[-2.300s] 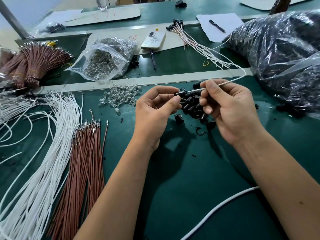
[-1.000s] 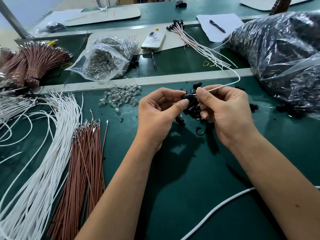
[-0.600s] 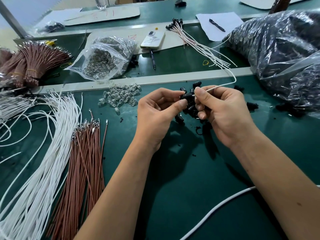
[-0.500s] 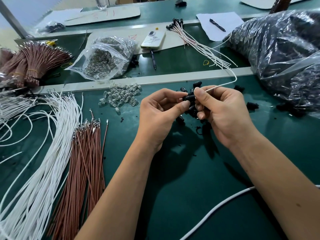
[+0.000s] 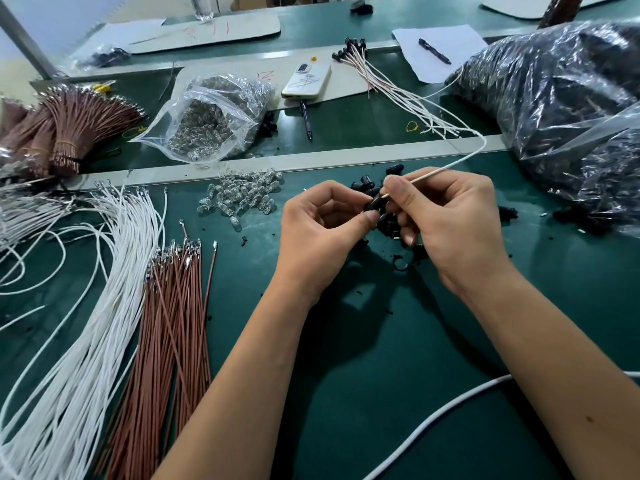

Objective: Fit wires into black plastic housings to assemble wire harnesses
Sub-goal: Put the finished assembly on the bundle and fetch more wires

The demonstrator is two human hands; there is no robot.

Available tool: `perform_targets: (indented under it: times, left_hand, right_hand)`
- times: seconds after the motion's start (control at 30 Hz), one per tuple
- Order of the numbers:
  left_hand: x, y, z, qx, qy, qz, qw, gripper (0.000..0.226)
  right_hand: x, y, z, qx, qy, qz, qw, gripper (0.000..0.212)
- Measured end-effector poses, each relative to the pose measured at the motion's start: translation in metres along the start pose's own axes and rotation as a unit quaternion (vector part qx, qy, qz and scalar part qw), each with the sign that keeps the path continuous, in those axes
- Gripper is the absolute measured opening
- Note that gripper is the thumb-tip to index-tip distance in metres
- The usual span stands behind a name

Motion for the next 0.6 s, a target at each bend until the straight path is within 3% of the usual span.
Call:
perform_targets:
  times: [0.17,0.33,0.6]
  left_hand:
    - [-0.001,-0.004,0.0,0.035,0.014,-0.02,0.999,0.015]
    - [-0.001,-0.008,-0.003,0.03,0.02,-0.026,0.999,0.016]
    - [-0.002,-0.01,-0.004,0.067,0.022,-0.037,0.997,0.019]
  right_hand:
    - [0.002,0.008,0.005,-0.118,-0.018,0.057,0.991,0.017]
    - [0.0,0.004,0.009,-0.015,-0.037,0.012,0.999,0.016]
    - [-0.002,-0.008,-0.009,0.035,0.053,-0.076,0.995,0.023]
Point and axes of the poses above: each hand's wrist, its own x-axis towards the middle knuckle, its own z-axis out of the back of the hand, y = z × x, the point moved 10 cm from there along x, towards the middle knuckle, and after that the axes turned 4 degrees about -y, right-handed, at the moved point
